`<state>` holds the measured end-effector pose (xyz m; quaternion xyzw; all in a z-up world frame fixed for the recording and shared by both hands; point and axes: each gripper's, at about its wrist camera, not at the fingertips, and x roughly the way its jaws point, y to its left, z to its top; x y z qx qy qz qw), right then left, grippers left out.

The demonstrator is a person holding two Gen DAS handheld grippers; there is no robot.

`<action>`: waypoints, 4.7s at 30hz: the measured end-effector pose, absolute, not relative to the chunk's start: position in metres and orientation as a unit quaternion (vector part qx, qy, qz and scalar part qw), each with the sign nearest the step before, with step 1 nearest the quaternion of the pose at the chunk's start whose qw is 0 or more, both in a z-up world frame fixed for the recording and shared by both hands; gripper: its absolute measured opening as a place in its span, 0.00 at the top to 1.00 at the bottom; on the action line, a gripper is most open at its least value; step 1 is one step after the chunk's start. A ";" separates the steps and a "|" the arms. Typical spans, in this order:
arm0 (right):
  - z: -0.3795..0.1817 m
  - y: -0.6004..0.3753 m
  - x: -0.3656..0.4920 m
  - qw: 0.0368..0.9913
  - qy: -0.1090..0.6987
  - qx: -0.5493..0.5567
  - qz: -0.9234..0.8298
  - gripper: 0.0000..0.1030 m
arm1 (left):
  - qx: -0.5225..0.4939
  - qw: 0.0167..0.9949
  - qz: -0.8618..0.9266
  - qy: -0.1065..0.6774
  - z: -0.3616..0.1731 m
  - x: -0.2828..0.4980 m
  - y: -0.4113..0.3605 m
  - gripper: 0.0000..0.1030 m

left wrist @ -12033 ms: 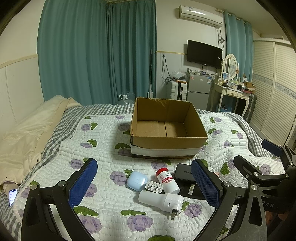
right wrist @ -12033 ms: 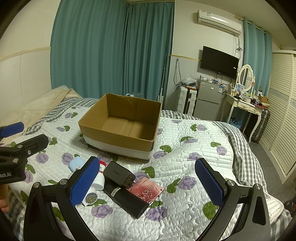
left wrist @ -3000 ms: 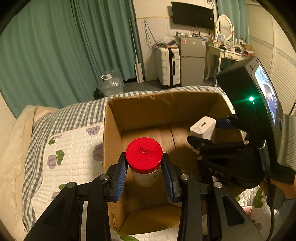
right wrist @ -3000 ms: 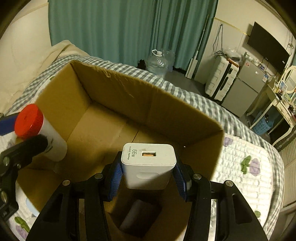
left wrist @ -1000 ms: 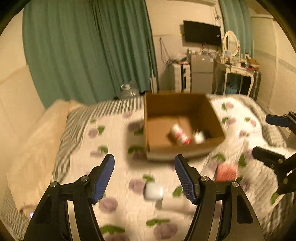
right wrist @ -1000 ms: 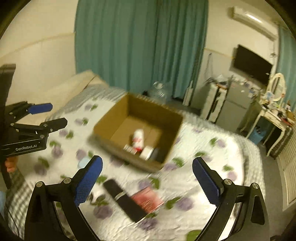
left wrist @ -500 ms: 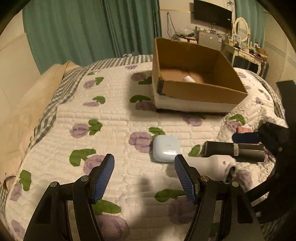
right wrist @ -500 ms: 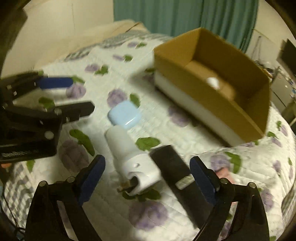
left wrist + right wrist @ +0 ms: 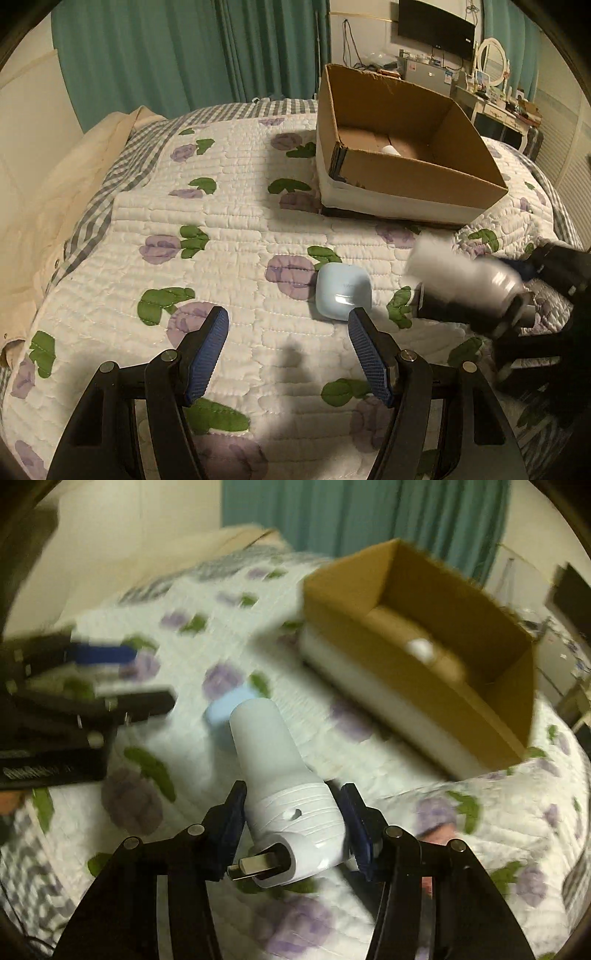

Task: Organize rigid objects
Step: 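Grasp the white cylindrical device with the right tool while the left tool grasps the blue earbud case, then carry the earbud case and white device into the box and release both, then grasp the black cylinder with the right tool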

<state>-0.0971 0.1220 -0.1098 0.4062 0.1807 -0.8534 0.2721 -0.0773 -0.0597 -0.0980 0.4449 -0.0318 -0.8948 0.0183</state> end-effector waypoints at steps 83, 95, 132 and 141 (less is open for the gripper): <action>-0.038 0.184 -0.293 0.192 0.107 0.352 -0.910 0.51 | 0.420 -0.035 -0.903 -0.084 -0.069 -0.268 0.033 0.46; -0.045 0.186 -0.300 0.211 0.107 0.358 -0.903 0.51 | 0.388 -0.032 -0.918 -0.078 -0.047 -0.260 0.030 0.38; -0.037 0.196 -0.103 0.207 0.181 0.370 -0.887 0.26 | 0.335 0.028 -0.940 -0.058 -0.010 -0.061 -0.015 0.32; -0.141 0.163 -0.116 0.237 0.249 0.462 -0.818 0.41 | 0.394 0.056 -0.917 -0.042 -0.078 -0.075 -0.033 0.32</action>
